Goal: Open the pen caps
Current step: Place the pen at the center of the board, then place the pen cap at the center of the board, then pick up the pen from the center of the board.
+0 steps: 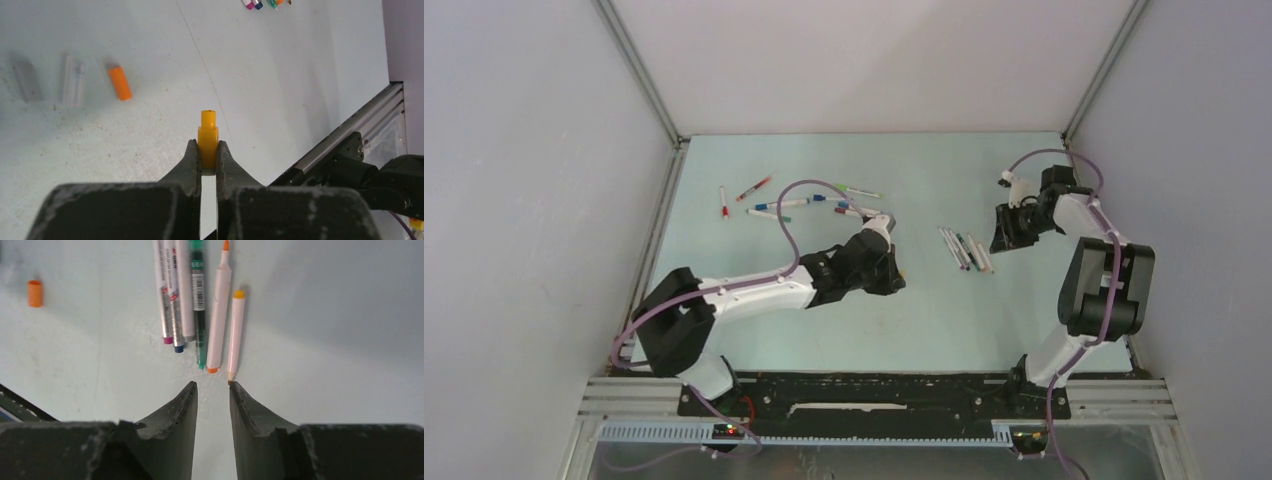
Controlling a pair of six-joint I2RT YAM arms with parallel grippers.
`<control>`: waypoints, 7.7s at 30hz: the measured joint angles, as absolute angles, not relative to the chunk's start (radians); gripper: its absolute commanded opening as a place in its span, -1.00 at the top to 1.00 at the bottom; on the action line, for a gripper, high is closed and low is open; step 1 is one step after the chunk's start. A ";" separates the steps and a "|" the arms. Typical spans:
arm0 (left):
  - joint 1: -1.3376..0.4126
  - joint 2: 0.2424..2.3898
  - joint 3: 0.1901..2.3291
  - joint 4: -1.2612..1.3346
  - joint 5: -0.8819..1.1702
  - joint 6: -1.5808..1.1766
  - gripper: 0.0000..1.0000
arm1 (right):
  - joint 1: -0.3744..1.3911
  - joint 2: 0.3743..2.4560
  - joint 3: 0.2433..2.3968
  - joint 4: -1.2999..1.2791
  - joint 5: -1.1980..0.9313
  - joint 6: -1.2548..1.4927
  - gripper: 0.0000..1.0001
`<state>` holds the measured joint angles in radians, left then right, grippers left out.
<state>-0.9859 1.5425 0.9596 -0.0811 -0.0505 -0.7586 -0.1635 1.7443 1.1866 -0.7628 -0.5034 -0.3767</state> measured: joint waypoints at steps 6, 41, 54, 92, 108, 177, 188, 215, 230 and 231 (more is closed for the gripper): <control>-0.998 1.667 1.108 -0.206 -0.102 -0.759 0.96 | -0.189 1.662 1.187 -0.789 -0.595 -0.406 0.33; -0.968 2.049 1.521 -0.589 -0.205 -0.725 0.49 | -0.187 1.640 1.187 -0.814 -0.678 -0.439 0.33; -0.966 2.026 1.518 -0.585 -0.205 -0.716 0.43 | -0.187 1.640 1.187 -0.818 -0.678 -0.445 0.33; -0.270 1.311 0.950 -0.295 -0.203 -0.746 -0.07 | -0.187 1.625 1.187 -0.836 -0.716 -0.461 0.32; -0.141 1.915 1.477 -0.719 -0.187 -0.917 -0.03 | -0.170 1.625 1.187 -0.836 -0.713 -0.464 0.31; -0.120 1.899 1.266 -0.744 -0.100 -0.874 0.65 | -0.145 1.587 1.187 -0.836 -0.700 -0.479 0.31; -0.120 1.812 1.143 -0.668 -0.074 -0.826 0.57 | -0.140 1.587 1.187 -0.836 -0.700 -0.479 0.31; -0.260 1.514 0.817 -0.525 -0.046 -0.817 1.00 | -0.055 1.531 1.187 -0.858 -0.821 -0.506 0.31; -0.377 1.175 0.520 -0.227 0.013 -0.837 1.00 | 0.142 1.509 1.126 -0.813 -1.159 -0.496 0.28; -0.386 1.159 0.507 -0.204 0.017 -0.837 1.00 | 0.147 1.509 1.118 -0.799 -1.185 -0.483 0.27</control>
